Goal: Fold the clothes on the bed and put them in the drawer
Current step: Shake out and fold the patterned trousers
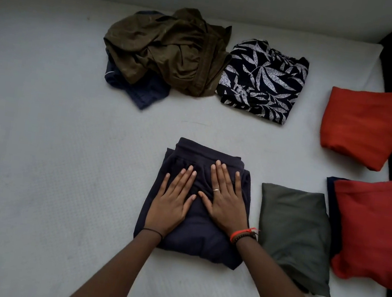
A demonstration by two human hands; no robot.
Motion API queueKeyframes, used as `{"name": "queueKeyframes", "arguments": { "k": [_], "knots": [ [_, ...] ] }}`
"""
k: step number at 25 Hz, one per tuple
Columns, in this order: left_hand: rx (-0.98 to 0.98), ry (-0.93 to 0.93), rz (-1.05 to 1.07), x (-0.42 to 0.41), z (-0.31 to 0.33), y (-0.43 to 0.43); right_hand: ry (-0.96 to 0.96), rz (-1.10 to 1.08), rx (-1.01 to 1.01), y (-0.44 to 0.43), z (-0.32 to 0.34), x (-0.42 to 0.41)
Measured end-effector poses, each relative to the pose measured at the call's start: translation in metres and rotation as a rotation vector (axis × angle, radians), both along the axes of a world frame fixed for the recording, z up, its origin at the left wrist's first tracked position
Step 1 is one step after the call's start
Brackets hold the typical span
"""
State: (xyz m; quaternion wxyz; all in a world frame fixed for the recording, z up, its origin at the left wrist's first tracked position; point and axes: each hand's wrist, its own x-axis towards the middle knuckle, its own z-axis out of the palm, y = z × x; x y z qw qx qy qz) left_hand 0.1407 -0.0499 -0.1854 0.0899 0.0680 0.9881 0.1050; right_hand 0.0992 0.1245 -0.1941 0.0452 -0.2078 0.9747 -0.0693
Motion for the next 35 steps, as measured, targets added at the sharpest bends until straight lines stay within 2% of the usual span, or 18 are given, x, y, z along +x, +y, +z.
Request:
{"name": "queueKeyframes", "arguments": {
  "k": [4, 7, 9, 11, 12, 14, 16, 18, 20, 25, 31, 35],
  "knots": [
    [-0.008, -0.076, -0.007, 0.0, 0.011, -0.002, -0.03, -0.028, -0.025, -0.003, 0.012, 0.003],
    [0.098, -0.094, 0.002, 0.002, 0.028, -0.007, -0.082, -0.135, -0.179, 0.001, 0.033, 0.011],
    [0.241, -0.053, 0.159, 0.008, 0.043, -0.012, -0.141, -0.416, -0.337, 0.008, 0.048, 0.026],
    [0.354, -0.06, 0.42, 0.015, 0.056, -0.016, -0.271, -0.757, -0.449, 0.014, 0.06, 0.038],
    [0.44, -0.139, 0.562, 0.019, 0.054, -0.021, -0.37, -0.893, -0.468, 0.016, 0.063, 0.042],
    [0.656, -0.368, 0.787, 0.022, 0.049, -0.028, -0.534, -1.014, -0.444, 0.019, 0.066, 0.048],
    [0.74, -0.442, 0.874, 0.023, 0.038, -0.036, -0.604, -1.035, -0.487, 0.02, 0.066, 0.046],
    [0.79, -0.508, 0.898, 0.02, 0.034, -0.04, -0.686, -1.05, -0.585, 0.02, 0.063, 0.043],
    [0.862, -0.576, 0.907, 0.018, 0.034, -0.041, -0.759, -1.041, -0.6, 0.021, 0.059, 0.045],
    [0.96, -0.613, 0.908, 0.018, 0.052, -0.033, -0.749, -1.02, -0.641, 0.029, 0.054, 0.051],
    [0.814, -0.632, 0.791, 0.038, 0.067, -0.022, -0.719, -1.019, -0.665, 0.039, 0.066, 0.055],
    [0.832, -0.701, 0.778, 0.057, 0.071, -0.012, -0.723, -1.049, -0.674, 0.057, 0.066, 0.066]
  ]
}}
